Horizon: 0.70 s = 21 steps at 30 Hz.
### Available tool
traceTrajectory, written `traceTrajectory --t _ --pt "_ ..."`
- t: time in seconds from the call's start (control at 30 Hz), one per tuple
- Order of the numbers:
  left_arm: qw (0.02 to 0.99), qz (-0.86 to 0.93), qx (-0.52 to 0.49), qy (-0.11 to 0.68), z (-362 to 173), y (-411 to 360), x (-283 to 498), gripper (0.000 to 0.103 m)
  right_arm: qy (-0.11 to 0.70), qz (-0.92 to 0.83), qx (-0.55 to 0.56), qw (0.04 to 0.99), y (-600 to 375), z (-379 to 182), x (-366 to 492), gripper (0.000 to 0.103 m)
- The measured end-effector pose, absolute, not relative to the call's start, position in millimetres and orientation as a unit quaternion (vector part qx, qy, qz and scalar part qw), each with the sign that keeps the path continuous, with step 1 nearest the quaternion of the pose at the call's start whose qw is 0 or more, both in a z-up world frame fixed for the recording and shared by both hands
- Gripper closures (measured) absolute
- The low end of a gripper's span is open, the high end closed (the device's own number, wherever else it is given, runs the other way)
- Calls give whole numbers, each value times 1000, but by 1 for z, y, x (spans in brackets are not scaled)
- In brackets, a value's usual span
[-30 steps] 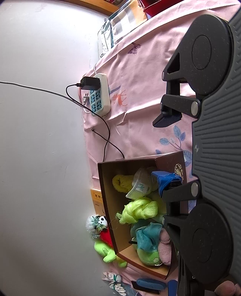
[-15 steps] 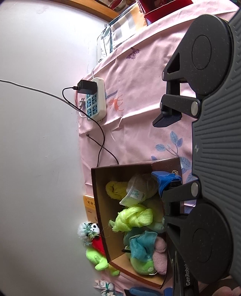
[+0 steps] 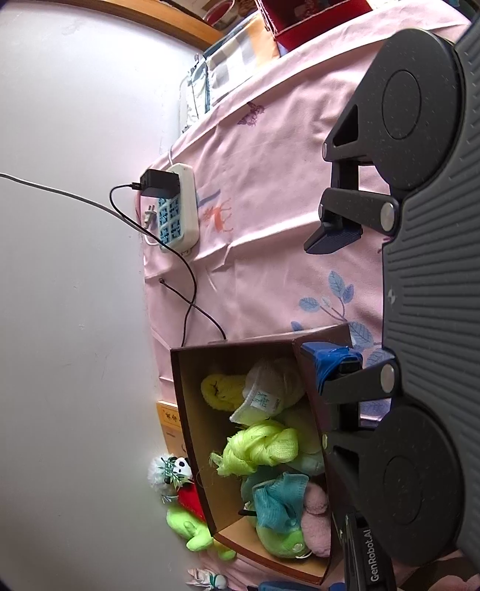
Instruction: Organize soft objects
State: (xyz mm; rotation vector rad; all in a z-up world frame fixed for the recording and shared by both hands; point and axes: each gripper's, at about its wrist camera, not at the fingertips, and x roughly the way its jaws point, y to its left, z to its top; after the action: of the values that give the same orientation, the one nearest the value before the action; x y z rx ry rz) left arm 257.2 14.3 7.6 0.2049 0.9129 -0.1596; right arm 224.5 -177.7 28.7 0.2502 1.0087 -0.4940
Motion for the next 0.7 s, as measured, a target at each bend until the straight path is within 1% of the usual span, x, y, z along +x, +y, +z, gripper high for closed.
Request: traceTrajectory --t 0.33,0.7 --pt "887 -76 100 444 7 15 256 0 487 -232 129 832 -178 25 227 66" --pt "889 -76 109 438 9 13 256 0 493 -214 113 835 -170 23 235 65"
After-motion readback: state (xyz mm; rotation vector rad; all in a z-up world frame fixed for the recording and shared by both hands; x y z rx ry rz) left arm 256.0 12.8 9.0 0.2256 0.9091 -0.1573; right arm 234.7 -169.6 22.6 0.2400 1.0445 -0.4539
